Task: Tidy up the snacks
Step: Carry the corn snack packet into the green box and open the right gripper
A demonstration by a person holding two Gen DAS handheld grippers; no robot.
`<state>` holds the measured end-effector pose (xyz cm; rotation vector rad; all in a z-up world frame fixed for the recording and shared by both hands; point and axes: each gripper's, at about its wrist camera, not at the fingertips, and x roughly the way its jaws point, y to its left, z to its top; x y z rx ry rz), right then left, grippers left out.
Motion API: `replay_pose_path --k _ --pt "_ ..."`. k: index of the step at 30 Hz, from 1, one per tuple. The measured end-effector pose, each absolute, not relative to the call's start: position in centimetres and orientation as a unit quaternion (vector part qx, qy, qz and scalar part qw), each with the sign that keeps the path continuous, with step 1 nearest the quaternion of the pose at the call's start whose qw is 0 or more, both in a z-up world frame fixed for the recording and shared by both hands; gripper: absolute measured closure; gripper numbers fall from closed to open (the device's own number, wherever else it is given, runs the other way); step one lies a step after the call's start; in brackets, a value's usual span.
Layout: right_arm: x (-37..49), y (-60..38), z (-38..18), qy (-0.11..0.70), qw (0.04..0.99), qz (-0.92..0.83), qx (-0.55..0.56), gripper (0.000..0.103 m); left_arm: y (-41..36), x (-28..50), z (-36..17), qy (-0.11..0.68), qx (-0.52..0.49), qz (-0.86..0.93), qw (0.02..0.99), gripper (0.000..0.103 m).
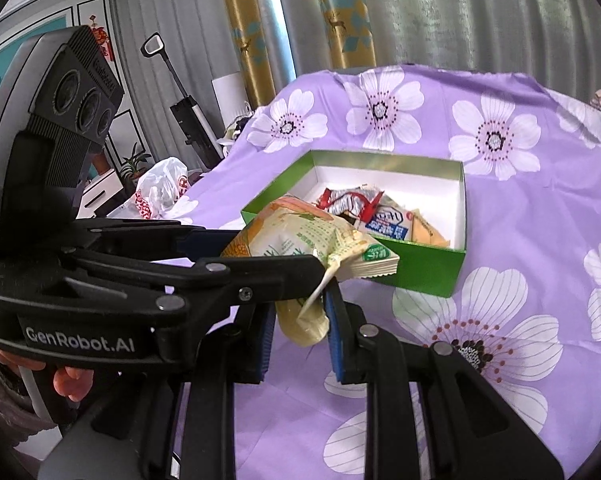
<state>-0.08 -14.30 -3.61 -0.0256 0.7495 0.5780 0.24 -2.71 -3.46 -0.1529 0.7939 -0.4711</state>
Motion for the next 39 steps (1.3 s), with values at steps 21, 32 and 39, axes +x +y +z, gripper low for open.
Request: replay_pose_path --k 21,32,39 --pt "1.5 -13.8 -1.5 0.329 0.902 0.28 -0.019 0.079 -2.2 1.7 -1.0 0.353 -0.07 -0.225 0.906 0.057" --pt "4.2 -13.3 -0.9 0.322 0.904 0.28 -0.02 0.079 -1.4 4.6 -0.2 0.348 -0.076 -0.225 0.907 0.057" --pt "6.3 -13.0 -0.6 0.319 0.905 0.279 -0.021 0.079 -1.2 6.6 0.1 0.346 -0.077 -0.224 0.908 0.057"
